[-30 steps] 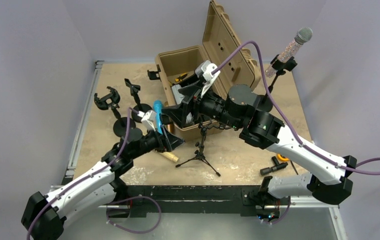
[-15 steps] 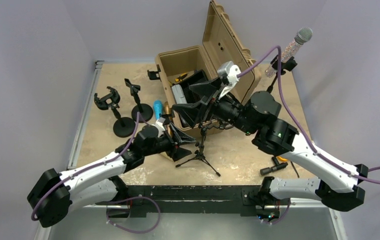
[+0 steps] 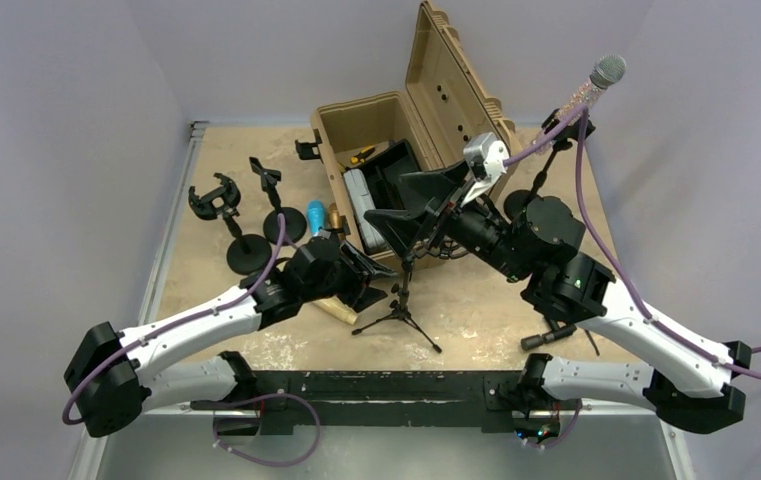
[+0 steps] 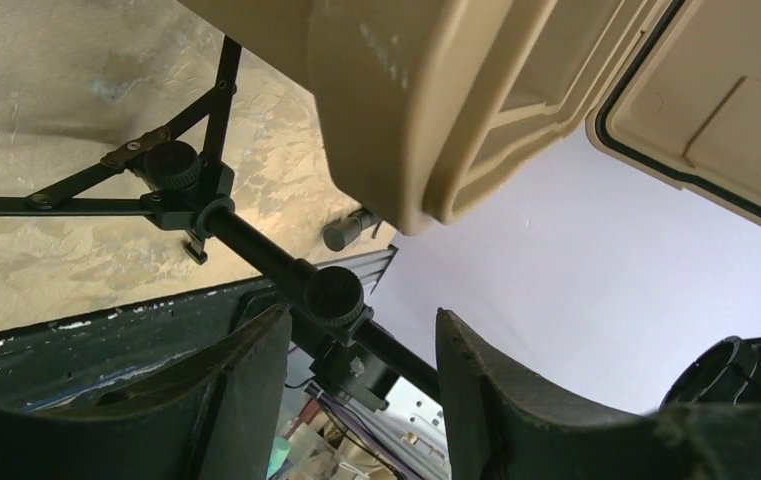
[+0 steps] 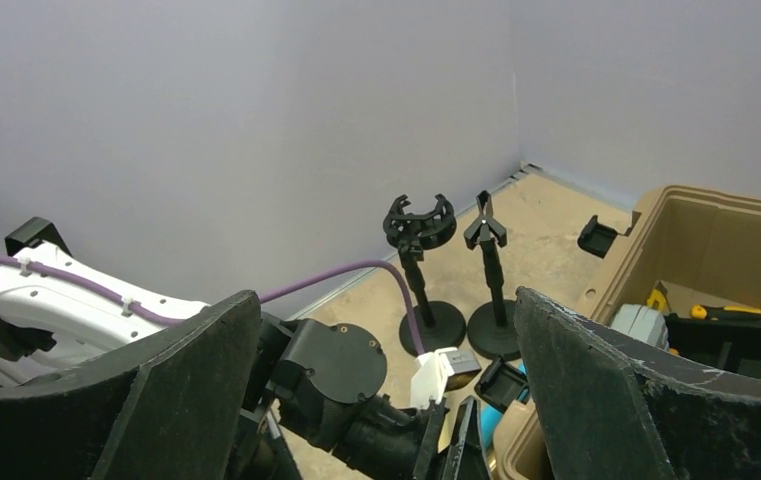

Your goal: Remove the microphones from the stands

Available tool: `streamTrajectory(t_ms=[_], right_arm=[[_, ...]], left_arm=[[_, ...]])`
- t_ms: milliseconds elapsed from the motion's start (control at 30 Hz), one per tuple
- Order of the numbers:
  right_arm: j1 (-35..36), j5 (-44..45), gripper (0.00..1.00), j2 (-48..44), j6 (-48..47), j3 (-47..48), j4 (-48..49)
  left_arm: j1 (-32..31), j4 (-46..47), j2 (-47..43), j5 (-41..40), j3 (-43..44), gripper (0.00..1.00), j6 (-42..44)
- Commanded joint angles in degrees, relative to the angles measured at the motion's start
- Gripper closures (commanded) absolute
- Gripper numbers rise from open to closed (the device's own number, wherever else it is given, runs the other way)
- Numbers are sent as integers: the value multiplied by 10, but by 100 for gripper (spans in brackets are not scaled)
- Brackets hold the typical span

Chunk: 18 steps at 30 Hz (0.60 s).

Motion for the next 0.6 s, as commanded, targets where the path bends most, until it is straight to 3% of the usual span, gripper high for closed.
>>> streamTrajectory(t_ms=[0,167,567], right_arm=[[-1,22,4,-16,7,-7,26],[-1,28,4,-24,7,-19,30],[-1,34,4,-28,8,-25,30]], left_arm=[[-7,-59,18,-32,51,48,0],[-18,-96,29,-42,67,55,-25],[-29,-60,74,-31,79,59,-42]])
